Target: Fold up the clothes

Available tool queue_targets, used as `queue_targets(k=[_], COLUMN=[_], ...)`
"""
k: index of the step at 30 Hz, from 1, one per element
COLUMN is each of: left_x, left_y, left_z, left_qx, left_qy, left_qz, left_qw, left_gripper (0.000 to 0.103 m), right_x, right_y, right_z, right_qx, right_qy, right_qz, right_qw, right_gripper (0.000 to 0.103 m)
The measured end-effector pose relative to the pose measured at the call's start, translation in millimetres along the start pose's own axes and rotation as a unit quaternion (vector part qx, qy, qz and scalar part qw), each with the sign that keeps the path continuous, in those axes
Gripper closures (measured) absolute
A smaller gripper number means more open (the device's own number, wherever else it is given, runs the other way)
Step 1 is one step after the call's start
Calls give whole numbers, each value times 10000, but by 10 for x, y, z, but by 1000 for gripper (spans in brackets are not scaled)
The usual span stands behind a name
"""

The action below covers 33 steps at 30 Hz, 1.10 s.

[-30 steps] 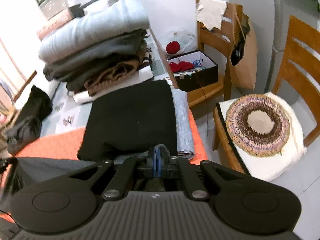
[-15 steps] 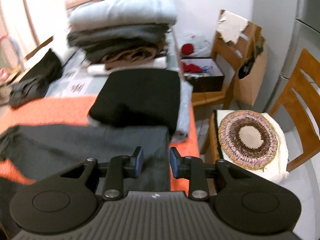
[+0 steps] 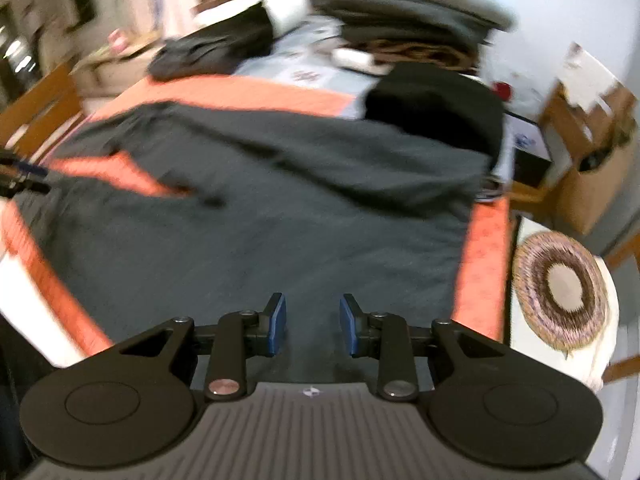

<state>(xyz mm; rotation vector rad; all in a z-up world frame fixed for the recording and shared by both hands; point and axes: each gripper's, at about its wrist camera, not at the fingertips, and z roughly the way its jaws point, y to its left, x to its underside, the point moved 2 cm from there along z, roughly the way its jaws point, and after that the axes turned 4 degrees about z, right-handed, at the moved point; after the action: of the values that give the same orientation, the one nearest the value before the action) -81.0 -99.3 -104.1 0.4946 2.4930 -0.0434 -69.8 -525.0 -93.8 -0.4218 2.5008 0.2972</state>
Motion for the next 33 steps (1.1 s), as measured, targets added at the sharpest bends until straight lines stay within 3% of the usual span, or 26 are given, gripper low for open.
queue_targets(k=[9,13,17,24,29,33], left_x=[440,530,578,610,622,638], left_y=[-237,-305,-369,-420,-455,-479], left_z=[-161,-194,-229,-256,-239,-202], left_qx=[173,219,216,202,190,137], left_qy=[-58,-142,-243,-370,-399,-416], left_qz=[824,1140,1355,1278,1244,1269], left_qw=[9964,9931,9902,9909,9912,9909], left_gripper=[53,44,43,37,37,37], right_x=[220,224,238,248,273,269], right_y=[966,1529,1997,2421,2530,2565], right_z=[-14,50,200,532,752,802], right_qx=[-386,-710,-885,-1053,-906,-772], right_qy=[-5,-114,-195,-125,11,60], right_qz=[-876,-1517,-2043,-2479,-2703,-2749], right_qw=[9954,9858,9747,9630,9585,9583], right_gripper=[69,70,74,78,96,102])
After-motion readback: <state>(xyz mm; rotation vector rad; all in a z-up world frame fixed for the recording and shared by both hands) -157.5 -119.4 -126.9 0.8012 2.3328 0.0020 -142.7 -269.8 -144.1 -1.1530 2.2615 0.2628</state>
